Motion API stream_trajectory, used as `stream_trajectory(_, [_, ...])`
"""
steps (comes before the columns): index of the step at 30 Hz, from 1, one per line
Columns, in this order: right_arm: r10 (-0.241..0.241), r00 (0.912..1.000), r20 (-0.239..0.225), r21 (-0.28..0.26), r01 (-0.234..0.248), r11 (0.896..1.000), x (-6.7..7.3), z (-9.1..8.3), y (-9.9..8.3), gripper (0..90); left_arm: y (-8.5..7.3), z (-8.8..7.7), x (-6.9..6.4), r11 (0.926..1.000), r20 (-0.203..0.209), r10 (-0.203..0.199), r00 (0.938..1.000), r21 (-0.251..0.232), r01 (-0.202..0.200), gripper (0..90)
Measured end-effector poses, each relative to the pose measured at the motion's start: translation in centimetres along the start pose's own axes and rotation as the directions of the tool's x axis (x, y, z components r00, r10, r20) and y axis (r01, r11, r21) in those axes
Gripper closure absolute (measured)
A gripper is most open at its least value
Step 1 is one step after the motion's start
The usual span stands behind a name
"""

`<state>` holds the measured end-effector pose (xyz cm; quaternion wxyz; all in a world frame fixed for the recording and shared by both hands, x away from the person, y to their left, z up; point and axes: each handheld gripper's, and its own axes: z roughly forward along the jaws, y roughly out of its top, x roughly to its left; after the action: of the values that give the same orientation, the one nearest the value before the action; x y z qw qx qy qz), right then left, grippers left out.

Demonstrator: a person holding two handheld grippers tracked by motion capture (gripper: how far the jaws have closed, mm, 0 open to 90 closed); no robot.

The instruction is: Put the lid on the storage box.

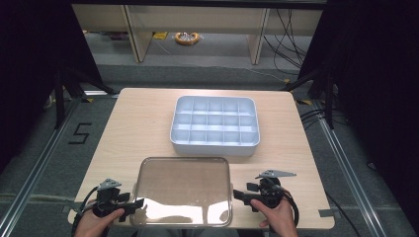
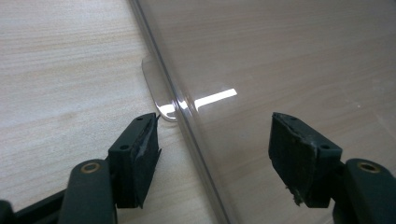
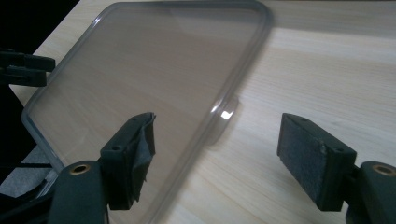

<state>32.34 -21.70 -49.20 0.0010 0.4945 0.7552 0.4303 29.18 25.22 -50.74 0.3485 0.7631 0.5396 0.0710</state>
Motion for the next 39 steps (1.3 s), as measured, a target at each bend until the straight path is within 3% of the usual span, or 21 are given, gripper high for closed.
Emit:
stream_trajectory(4, [0.015, 0.9999, -0.007, 0.023, -0.015, 1.0, 0.4, 1.0, 0.4, 29.4, 0.0, 0.1, -0.1, 1.0, -0.004, 0.002, 1.0, -0.002, -0.002, 34.7])
stream_trajectory(13, [0.029, 0.9995, 0.012, 0.061, -0.03, 0.998, 1.1, 2.7, 0.8, 30.2, 0.0, 0.2, -0.6, 0.9976, -0.007, 0.067, 0.9977, 0.017, -0.067, 44.4])
stream_trajectory(14, [0.069, 0.9976, 0.008, 0.08, -0.069, 0.994, 1.5, 2.8, 0.8, 30.1, 0.0, 0.2, -0.6, 0.9976, -0.007, 0.067, 0.9977, 0.017, -0.067, 44.4])
stream_trajectory(15, [0.027, 0.9993, 0.024, 0.074, -0.028, 0.997, 1.2, 3.1, 0.8, 30.1, 0.1, 0.2, -0.7, 0.9967, -0.016, 0.079, 0.9967, 0.02, -0.079, 44.6])
stream_trajectory(19, [0.044, 0.9984, 0.036, 0.087, -0.047, 0.995, 1.5, 3.7, 0.7, 29.6, 0.0, 0.3, -0.9, 0.9947, -0.018, 0.1, 0.9948, 0.024, -0.1, 45.6])
stream_trajectory(21, [0.053, 0.9983, 0.024, 0.086, -0.055, 0.995, 1.6, 3.9, 0.7, 29.7, 0.0, 0.3, -1.0, 0.994, -0.023, 0.106, 0.9941, 0.026, -0.106, 45.9])
stream_trajectory(22, [0.078, 0.9961, 0.042, 0.077, -0.081, 0.994, 1.9, 4.0, 0.7, 27.8, 0.0, 0.3, -1.2, 0.9955, -0.016, 0.093, 0.9955, 0.02, -0.093, 46.0])
stream_trajectory(27, [0.112, 0.9928, 0.043, 0.039, -0.113, 0.993, 1.9, 4.2, 0.4, 25.4, -0.1, 0.3, -1.2, 0.9922, -0.031, 0.123, 0.992, 0.028, -0.122, 46.8])
stream_trajectory(29, [0.176, 0.9835, 0.041, 0.024, -0.177, 0.984, 2.0, 4.1, 0.4, 25.2, -0.1, 0.3, -1.3, 0.9927, -0.031, 0.119, 0.9924, 0.025, -0.118, 47.0])
stream_trajectory(32, [0.21, 0.9776, 0.019, 0.01, -0.21, 0.978, 1.8, 3.9, 0.2, 25.6, -0.1, 0.2, -1.3, 0.9914, -0.031, 0.128, 0.9913, 0.03, -0.127, 47.3])
stream_trajectory(33, [0.248, 0.9686, 0.015, -0.004, -0.248, 0.969, 1.7, 3.9, 0.1, 28.0, -0.1, 0.2, -1.3, 0.9912, -0.033, 0.13, 0.991, 0.03, -0.129, 47.3])
stream_trajectory(35, [0.263, 0.9648, 0.009, -0.019, -0.263, 0.965, 1.4, 3.8, -0.1, 30.0, -0.2, 0.3, -1.4, 0.9911, -0.042, 0.131, 0.9905, 0.028, -0.13, 47.1])
stream_trajectory(36, [0.306, 0.9519, 0.001, -0.019, -0.306, 0.952, 1.6, 3.7, -0.1, 31.0, -0.2, 0.3, -1.5, 0.9912, -0.043, 0.131, 0.9904, 0.027, -0.13, 46.9])
stream_trajectory(37, [0.281, 0.9595, -0.01, -0.031, -0.282, 0.959, 1.1, 3.7, -0.3, 32.8, -0.2, 0.3, -1.5, 0.9912, -0.043, 0.131, 0.9904, 0.027, -0.13, 46.8])
stream_trajectory(38, [0.344, 0.939, -0.016, -0.026, -0.344, 0.939, 1.4, 3.6, -0.4, 34.7, -0.2, 0.2, -1.5, 0.9908, -0.042, 0.133, 0.9903, 0.033, -0.131, 46.8])
stream_trajectory(39, [0.344, 0.939, -0.016, -0.026, -0.344, 0.939, 1.4, 3.6, -0.4, 34.7, -0.2, 0.3, -1.5, 0.9908, -0.043, 0.133, 0.9902, 0.032, -0.132, 46.8])
